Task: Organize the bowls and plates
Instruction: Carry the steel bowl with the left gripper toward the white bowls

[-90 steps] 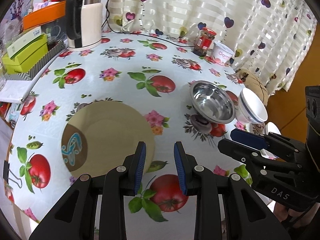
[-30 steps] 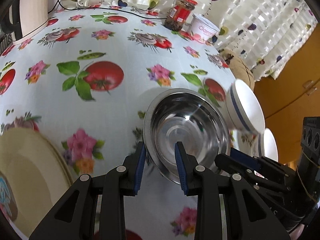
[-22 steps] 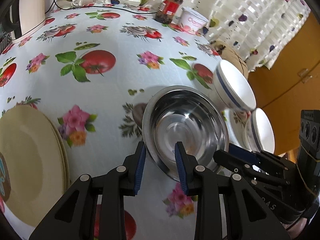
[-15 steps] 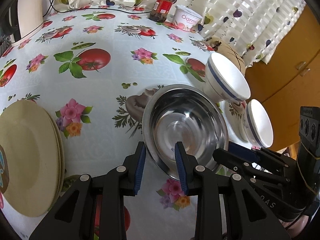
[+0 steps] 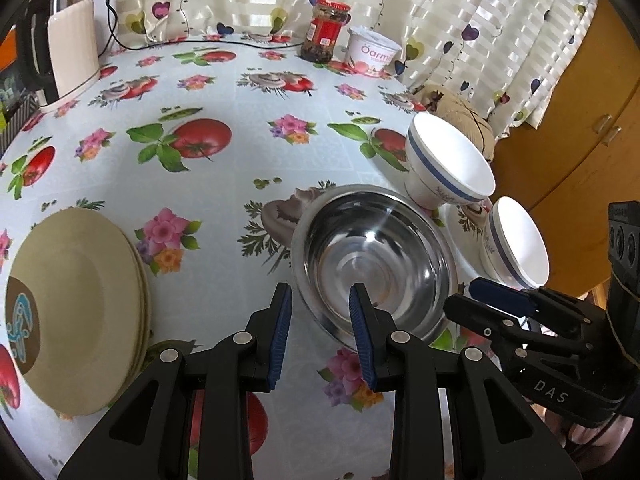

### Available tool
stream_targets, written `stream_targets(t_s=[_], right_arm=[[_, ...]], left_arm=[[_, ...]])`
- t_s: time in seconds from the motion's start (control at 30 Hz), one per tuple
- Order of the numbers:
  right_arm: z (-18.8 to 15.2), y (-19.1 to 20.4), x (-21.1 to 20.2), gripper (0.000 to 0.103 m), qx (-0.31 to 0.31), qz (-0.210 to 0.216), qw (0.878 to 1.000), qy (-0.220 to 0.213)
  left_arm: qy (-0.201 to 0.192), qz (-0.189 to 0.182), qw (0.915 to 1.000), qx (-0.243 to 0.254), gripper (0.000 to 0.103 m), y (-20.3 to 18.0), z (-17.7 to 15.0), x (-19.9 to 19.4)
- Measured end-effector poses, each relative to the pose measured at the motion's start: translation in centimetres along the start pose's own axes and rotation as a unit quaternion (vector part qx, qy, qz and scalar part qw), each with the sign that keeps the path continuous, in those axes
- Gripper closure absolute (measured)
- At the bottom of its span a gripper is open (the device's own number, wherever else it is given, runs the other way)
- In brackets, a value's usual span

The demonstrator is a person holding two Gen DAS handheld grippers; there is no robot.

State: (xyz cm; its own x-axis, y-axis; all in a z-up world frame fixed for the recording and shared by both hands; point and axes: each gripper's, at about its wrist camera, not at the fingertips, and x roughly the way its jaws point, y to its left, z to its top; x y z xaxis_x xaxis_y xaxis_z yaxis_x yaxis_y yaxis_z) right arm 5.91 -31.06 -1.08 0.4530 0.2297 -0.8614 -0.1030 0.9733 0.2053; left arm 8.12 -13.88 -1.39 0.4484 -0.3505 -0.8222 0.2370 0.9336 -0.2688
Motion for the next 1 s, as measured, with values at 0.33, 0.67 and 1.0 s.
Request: stream_targets(t_s=[0.33,0.67,1.0], right_arm=[[0.3,1.1,-1.7,0.063,-0.015,0.001,1.000,-0.022],[0.6,1.8,-3.9,0.063,-0.027,0.008,0.999,-0.042],[0.8,1.9,-5.6,0.063,-0.030,0.002,0.998,-0.058]], left_arm=[[-0.023,0.010,0.9997,0.001,0.072,-0.3,-0.1,-2.4],[-0.043,0.008,0.9989,0.016,0.072,-1.4,0.4,-4.5],[-0.054,0.003,0.9981,0.028,0.072,-2.1,0.7,-5.4]])
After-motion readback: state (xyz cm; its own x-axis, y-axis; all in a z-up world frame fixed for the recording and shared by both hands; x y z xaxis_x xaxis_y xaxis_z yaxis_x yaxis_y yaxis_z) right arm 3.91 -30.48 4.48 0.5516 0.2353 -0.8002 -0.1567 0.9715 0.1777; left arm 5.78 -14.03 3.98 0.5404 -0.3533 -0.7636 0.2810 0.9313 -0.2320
